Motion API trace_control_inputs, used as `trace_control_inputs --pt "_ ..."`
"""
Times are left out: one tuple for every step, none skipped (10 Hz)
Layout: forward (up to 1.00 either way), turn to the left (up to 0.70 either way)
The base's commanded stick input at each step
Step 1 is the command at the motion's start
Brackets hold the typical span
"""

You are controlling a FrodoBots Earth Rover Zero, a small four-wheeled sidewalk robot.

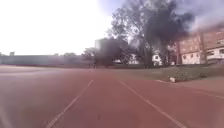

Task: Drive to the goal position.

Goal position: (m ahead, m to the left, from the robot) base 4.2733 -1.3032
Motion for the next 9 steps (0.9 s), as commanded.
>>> trace_control_inputs --pt "0.70 0.00" --pt "0.70 0.00" --pt "0.70 0.00" --pt "0.70 0.00" --pt "0.70 0.00" --pt "0.70 0.00" --pt "0.70 0.00" --pt "0.70 0.00" --pt "0.70 0.00"
